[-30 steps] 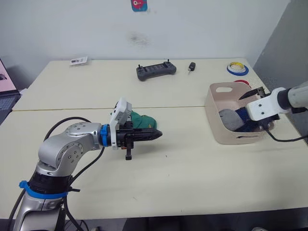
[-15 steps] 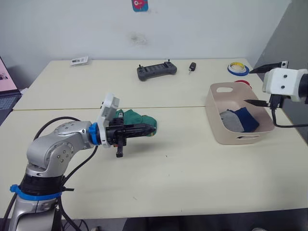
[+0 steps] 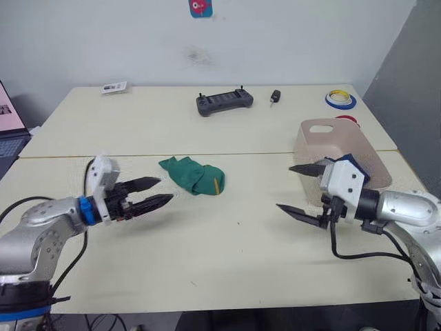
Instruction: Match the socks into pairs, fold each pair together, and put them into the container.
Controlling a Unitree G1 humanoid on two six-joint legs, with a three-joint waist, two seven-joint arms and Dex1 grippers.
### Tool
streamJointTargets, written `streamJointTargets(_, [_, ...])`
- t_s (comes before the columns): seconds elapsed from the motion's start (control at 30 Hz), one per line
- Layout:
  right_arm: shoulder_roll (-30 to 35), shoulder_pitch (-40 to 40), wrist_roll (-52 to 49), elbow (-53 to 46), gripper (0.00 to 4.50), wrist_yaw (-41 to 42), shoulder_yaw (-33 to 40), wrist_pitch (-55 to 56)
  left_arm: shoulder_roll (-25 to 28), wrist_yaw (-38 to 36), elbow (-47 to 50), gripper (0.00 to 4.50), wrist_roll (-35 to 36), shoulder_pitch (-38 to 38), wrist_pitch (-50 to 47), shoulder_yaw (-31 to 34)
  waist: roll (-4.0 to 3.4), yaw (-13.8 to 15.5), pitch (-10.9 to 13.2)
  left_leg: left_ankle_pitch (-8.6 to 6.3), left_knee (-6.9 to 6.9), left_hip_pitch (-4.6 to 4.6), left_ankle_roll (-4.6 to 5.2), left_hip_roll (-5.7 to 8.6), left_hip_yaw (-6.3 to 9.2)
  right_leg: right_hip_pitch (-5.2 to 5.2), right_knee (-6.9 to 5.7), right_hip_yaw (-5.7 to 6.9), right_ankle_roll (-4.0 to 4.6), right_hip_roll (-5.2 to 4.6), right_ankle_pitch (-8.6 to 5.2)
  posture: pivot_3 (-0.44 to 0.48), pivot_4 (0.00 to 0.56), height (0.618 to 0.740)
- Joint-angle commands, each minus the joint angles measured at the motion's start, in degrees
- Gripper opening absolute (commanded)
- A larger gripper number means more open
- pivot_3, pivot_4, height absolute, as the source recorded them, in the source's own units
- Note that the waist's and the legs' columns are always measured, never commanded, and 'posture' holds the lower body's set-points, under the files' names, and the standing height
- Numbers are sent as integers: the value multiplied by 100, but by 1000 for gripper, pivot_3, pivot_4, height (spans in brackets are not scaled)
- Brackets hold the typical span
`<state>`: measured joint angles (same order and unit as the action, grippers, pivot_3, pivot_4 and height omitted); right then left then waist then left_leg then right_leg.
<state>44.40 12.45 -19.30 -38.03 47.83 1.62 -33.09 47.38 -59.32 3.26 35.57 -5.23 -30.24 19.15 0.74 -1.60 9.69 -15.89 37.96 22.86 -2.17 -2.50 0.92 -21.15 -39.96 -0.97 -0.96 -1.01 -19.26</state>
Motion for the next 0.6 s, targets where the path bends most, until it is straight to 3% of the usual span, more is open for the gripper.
streamJointTargets(0.03, [-63,45,114,-36,4500,-167,-133,152,-33,116,-187,4488,-152,169,383,383,1,0,0,0,0,0,0,0,0,0,0,-1,0,0,0,0,150,740])
streamJointTargets(0.3, [-745,1034,1053,951,4500,-599,-1485,358,-136,201,64,4488,-8,118,194,309,8,-7,-4,-1,0,0,1,-3,1,-2,-1,1,0,3,0,0,150,740])
streamJointTargets(0.6, [-2706,2297,1985,2870,4500,-1295,-2916,391,-223,317,78,4488,-51,57,104,236,11,-26,-7,0,-2,4,-1,-10,1,-16,-7,-2,1,13,0,0,150,740])
